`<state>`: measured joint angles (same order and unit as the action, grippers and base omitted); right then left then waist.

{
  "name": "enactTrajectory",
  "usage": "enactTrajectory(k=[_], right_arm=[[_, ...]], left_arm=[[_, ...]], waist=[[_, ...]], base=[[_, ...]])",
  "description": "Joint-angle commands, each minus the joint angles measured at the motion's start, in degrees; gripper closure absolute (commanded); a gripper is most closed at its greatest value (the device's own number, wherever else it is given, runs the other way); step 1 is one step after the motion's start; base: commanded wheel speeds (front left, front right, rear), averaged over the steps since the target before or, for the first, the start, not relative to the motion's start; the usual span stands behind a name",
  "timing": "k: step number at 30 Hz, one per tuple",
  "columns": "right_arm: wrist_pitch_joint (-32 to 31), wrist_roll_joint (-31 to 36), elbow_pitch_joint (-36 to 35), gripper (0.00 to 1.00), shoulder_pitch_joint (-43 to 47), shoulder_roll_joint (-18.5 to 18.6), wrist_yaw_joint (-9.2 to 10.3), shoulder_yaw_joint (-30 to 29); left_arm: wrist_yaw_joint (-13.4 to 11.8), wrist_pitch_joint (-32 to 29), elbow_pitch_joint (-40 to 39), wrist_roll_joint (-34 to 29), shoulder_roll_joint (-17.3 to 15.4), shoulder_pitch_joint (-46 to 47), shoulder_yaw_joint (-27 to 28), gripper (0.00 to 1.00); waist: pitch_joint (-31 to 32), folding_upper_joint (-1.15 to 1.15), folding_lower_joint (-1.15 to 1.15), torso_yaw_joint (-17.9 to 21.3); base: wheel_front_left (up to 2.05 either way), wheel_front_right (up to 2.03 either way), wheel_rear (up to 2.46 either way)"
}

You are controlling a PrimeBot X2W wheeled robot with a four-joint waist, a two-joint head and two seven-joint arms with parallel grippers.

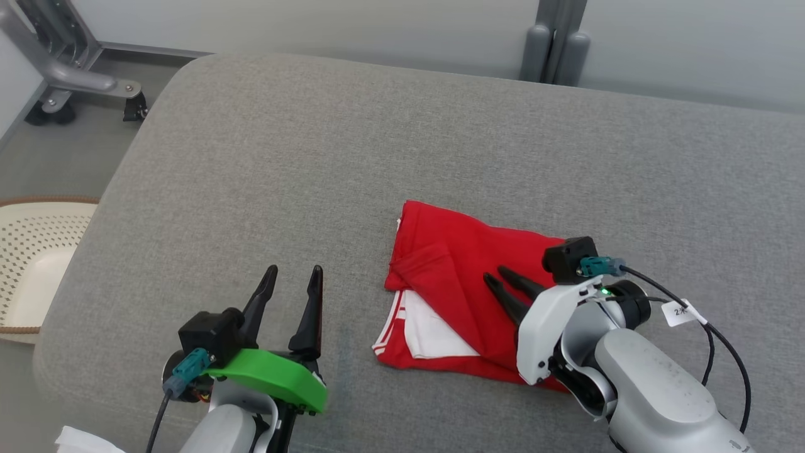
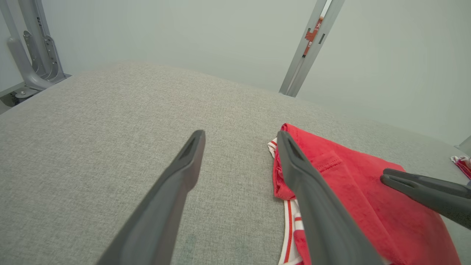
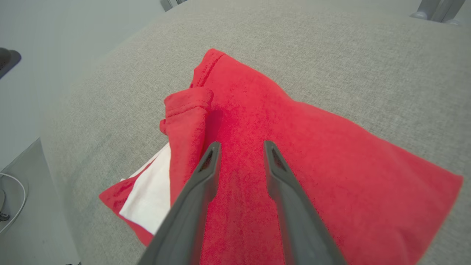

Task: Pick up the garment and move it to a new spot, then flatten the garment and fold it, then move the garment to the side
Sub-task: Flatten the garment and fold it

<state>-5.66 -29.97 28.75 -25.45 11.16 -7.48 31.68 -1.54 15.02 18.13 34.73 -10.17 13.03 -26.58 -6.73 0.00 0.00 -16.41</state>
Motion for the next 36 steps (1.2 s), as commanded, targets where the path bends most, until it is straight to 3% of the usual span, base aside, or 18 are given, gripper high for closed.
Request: enactTrajectory(k=[1,9,16,20,27,28,30,32,36], right_arm=[[0.6,-0.4,1.4,1.00,-0.4,0.0,-0.02,0.2],[2.7,-2.2,9.3,1.00,-4.0,-1.5,-0.02,4.4],[2.5,-6.0,8.8,1.00,-5.4,-1.2,-0.02,13.9],[1.3,-9.6,6.6,1.00,-5.9,0.5,-0.01,19.0],[7.9,-12.9,4.3,1.00,-7.2,1.7,-0.02,19.7],[9.6,-13.2,4.2,0.95,-7.4,1.8,-0.01,18.9],[12.8,-12.7,4.6,0.59,-7.7,2.1,-0.01,17.1],[16.2,-11.6,5.6,0.00,-7.3,2.3,-0.01,14.2],[19.8,-8.1,7.3,0.00,-5.2,1.7,-0.02,6.7]], left_arm=[[0.2,0.0,0.1,-0.3,-0.2,0.7,-0.1,0.00],[0.2,0.0,0.4,-0.3,0.0,0.7,-0.5,0.00],[-0.1,0.0,0.4,-0.1,-0.3,0.0,-0.4,0.00],[-0.4,0.1,0.1,0.1,-0.5,-0.5,-0.1,0.00],[-0.4,0.1,-0.2,0.0,-0.8,-0.8,0.0,0.00],[-0.5,0.1,-0.3,-0.1,-0.8,-0.7,0.0,0.00],[-0.5,0.1,-0.5,-0.3,-0.7,-0.6,0.0,0.00],[-0.5,0.1,-0.6,-0.7,-0.4,-0.4,-0.1,0.00],[-0.6,0.2,-0.3,-0.8,0.3,0.2,0.2,0.00]], waist=[[-0.5,0.00,0.00,-1.2],[-0.7,0.00,0.00,-4.8],[-0.2,0.00,0.00,-5.8],[0.0,0.00,0.00,-5.0],[0.8,0.00,0.00,-1.2],[1.0,0.00,0.00,-0.4],[1.4,0.00,0.00,1.0],[1.8,0.00,0.00,2.4],[2.7,0.00,0.00,5.7]], base=[[0.00,0.00,0.00],[0.00,0.00,0.00],[0.00,0.00,0.00],[0.00,0.00,0.00],[0.00,0.00,0.00],[0.00,0.00,0.00],[0.00,0.00,0.00],[0.00,0.00,0.00],[0.00,0.00,0.00]])
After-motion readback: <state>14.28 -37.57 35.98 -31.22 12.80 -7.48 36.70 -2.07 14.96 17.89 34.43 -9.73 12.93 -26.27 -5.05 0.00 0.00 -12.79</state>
